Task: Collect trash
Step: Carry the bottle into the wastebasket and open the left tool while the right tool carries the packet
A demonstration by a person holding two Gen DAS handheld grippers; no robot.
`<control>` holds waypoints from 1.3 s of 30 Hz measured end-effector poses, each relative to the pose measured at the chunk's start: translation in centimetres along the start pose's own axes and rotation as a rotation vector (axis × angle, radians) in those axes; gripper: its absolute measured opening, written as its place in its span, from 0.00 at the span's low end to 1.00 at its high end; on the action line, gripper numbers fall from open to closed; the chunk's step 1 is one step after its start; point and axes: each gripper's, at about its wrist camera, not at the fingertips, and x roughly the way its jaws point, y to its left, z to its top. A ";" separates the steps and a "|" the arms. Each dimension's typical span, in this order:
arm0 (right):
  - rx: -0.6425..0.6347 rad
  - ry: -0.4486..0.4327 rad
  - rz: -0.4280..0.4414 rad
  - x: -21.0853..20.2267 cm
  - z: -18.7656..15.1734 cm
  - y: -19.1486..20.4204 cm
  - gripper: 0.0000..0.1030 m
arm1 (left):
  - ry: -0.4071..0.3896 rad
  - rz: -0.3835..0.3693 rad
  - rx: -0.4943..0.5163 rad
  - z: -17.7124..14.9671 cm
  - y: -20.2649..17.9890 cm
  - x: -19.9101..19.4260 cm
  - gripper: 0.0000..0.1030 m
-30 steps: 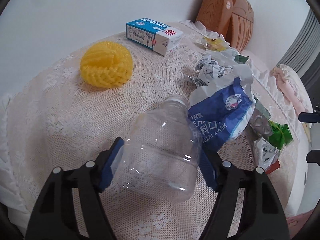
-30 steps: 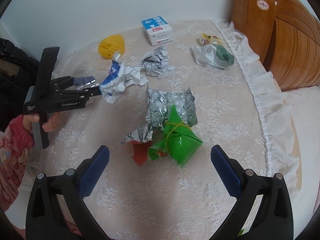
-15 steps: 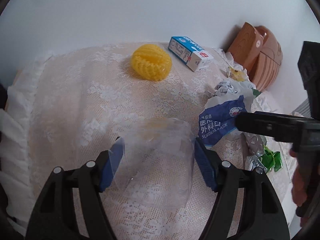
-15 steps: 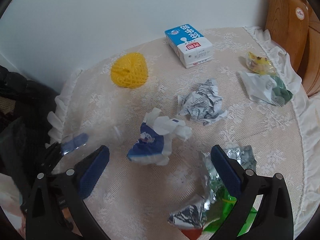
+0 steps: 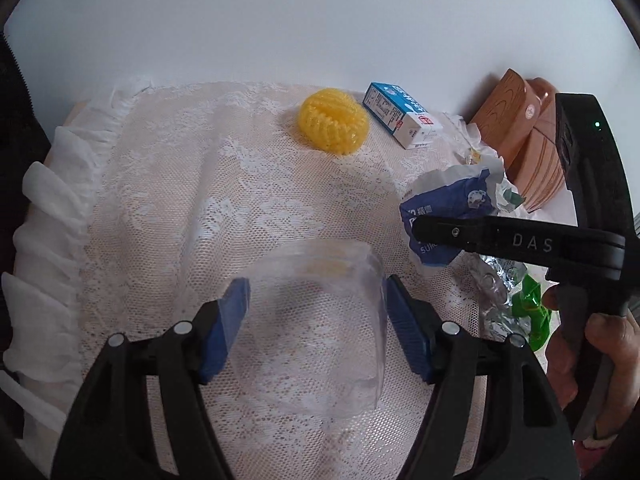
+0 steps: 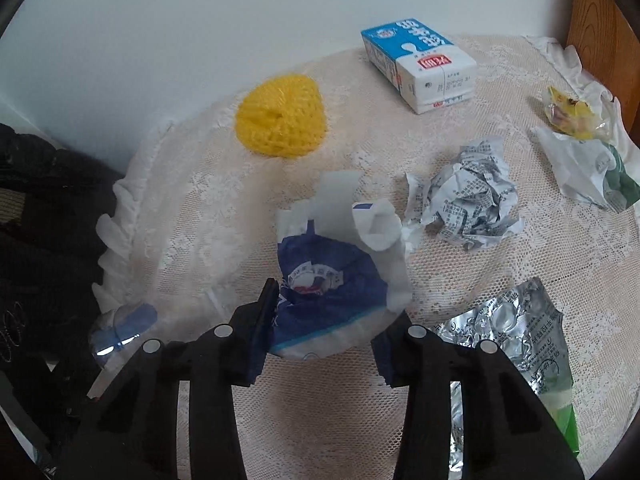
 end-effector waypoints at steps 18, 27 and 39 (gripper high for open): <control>0.115 -0.143 -0.185 -18.0 -17.0 -10.8 0.41 | 0.001 -0.225 0.263 -4.2 -14.9 -8.1 0.65; 0.462 -0.201 -0.242 -24.3 -30.6 -18.9 0.41 | 0.162 -0.465 0.534 -12.5 -29.7 -8.2 0.65; 0.635 -0.320 -0.330 -30.3 -39.7 -24.4 0.42 | 0.295 -0.582 0.823 -21.7 -40.2 -8.5 0.65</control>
